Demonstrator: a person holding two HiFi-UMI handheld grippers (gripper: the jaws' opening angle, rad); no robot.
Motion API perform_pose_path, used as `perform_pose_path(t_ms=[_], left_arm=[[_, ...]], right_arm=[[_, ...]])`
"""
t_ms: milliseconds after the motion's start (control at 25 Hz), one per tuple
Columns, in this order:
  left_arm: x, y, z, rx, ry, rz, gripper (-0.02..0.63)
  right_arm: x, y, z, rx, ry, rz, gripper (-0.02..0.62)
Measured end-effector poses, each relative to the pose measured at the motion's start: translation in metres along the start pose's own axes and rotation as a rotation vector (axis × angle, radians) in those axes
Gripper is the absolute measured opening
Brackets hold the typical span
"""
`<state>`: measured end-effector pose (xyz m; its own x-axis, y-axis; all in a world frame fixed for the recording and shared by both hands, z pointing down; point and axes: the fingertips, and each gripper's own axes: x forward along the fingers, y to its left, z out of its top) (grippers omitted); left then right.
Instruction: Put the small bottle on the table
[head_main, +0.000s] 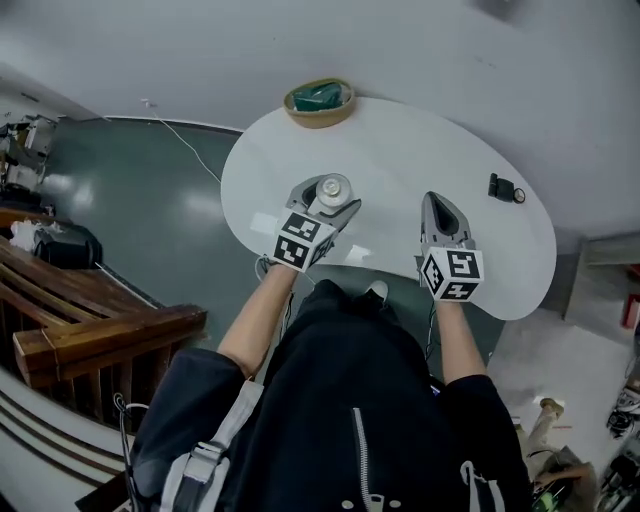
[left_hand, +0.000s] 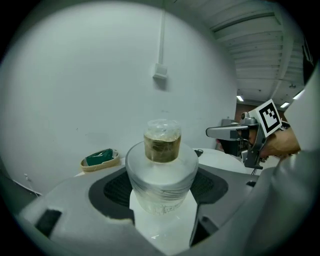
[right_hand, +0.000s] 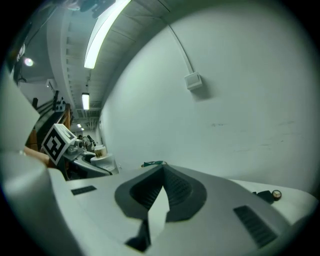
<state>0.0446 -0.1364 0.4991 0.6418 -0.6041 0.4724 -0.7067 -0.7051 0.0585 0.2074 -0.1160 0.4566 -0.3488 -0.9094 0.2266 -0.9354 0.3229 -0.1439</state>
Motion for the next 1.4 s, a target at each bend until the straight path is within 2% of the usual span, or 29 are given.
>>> perform_pose_path(t_ms=[120,280,560,840,1200,1400], left_arm=[[0.008,0.014,-0.004,-0.031,0.015,0.039,0.337],[0.022,0.031,-0.004,-0.027,0.016,0.077,0.337],[0.043,0.064,-0.016,-0.046,0.041,0.084,0.337],[0.055,0.098,-0.062,-0.051,0.109,0.105,0.337],[0.081,0.152,-0.116,-0.056,0.145,0.159,0.337],[0.115,0.183,-0.120,-0.022,0.150,0.174,0.337]], right_arm=[[0.016,-0.003,-0.004,0.002,0.021,0.037,0.003],[0.031,-0.011,0.000,-0.006,0.024,0.046,0.003],[0.058,-0.018,0.003,-0.015,0.048,0.037,0.003],[0.088,-0.006,-0.014,-0.009,0.115,0.032,0.003],[0.110,0.002,-0.033,0.001,0.191,-0.001,0.003],[0.112,-0.005,-0.041,0.011,0.220,-0.044,0.003]])
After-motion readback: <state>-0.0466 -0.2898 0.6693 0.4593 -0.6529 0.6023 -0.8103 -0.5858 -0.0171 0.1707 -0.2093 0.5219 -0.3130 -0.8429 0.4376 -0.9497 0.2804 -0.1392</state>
